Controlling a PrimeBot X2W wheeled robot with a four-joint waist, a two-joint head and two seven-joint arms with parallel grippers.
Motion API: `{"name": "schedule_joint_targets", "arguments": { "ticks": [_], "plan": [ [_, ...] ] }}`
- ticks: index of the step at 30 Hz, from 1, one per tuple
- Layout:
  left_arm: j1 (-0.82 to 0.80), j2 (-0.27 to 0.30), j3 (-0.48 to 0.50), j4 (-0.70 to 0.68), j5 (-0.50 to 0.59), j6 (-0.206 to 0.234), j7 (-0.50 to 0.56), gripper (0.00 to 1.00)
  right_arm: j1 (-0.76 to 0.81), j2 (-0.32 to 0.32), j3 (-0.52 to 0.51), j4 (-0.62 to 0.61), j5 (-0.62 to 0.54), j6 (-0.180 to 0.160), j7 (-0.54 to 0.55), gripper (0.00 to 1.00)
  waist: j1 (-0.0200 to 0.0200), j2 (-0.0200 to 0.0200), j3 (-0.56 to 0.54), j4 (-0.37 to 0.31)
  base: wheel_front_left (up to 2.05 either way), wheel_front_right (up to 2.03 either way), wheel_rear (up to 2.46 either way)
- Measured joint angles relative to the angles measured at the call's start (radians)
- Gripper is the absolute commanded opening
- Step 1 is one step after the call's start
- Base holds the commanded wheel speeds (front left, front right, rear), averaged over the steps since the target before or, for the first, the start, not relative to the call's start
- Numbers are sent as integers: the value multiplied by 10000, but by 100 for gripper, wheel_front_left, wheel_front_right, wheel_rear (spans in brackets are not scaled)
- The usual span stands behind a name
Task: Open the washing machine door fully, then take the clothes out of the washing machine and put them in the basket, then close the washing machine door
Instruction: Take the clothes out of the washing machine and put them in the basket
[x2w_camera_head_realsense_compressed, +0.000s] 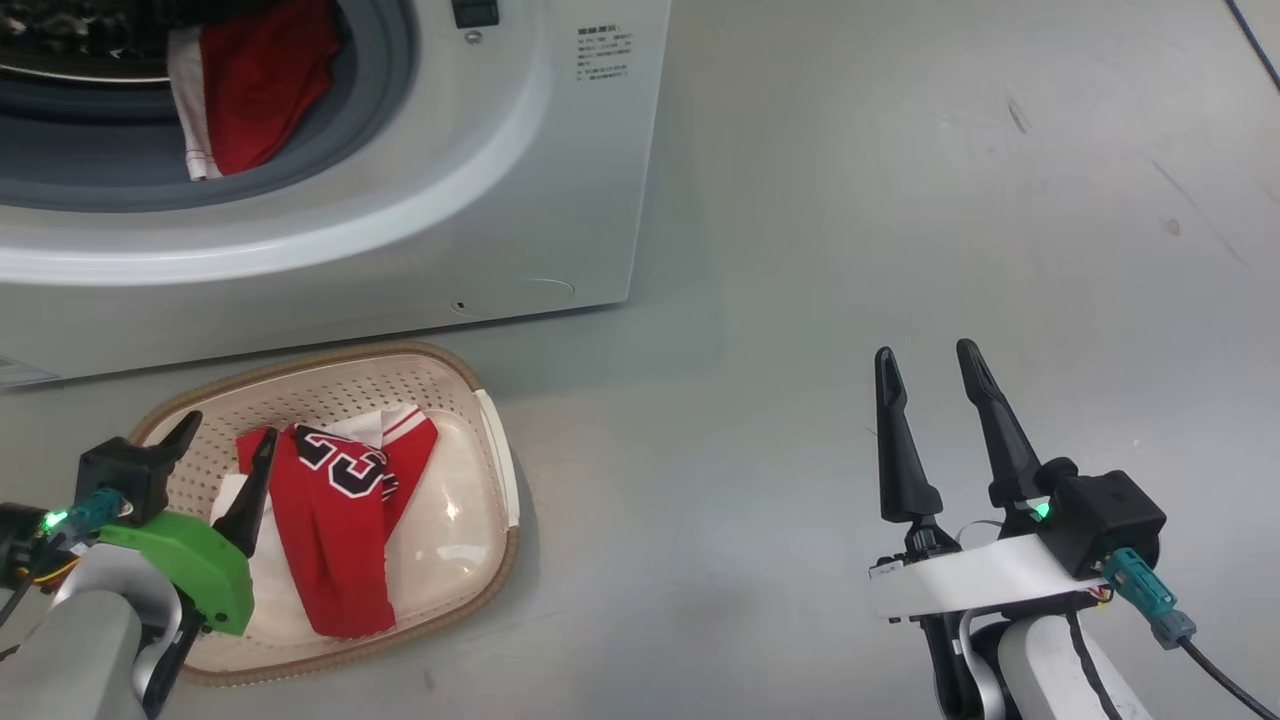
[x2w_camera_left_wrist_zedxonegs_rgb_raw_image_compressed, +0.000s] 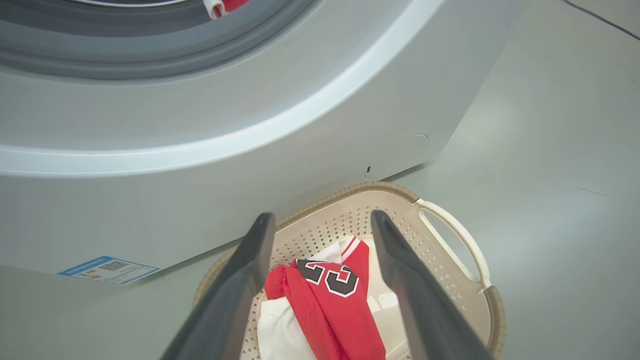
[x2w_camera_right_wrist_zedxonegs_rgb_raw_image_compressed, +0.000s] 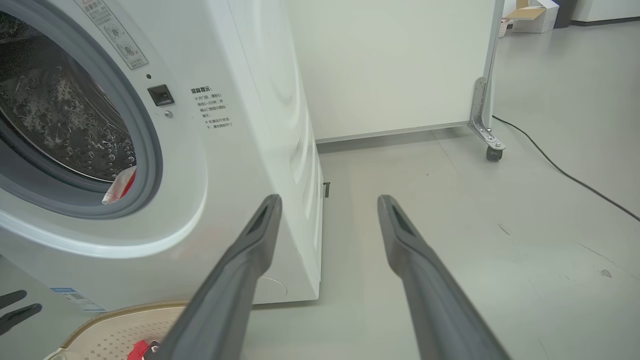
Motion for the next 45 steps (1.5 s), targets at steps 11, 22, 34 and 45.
{"name": "schedule_joint_targets", "arguments": {
  "ticks": [11,22,34,45],
  "plan": [
    [-2,-399,291,-418,-94,0,-174,100,50,-6,-391,443,-71,0,0,100,0,0,-1111,1026,0,0,0],
    [431,-589,1233,-1630,-163,234,-190,100,564,-4,-644,694,-73,0,0,100,0,0,-2268,1842,0,0,0],
    [1699,-836,2104,-2807,-73,757,-190,100,885,0,-721,696,-61,105,0,100,-1,0,-3044,2266,0,0,0],
    [2682,-1030,2313,-3461,92,840,-190,100,1150,2,-840,587,2,188,0,100,0,0,-3171,2279,0,0,0]
  ]
}}
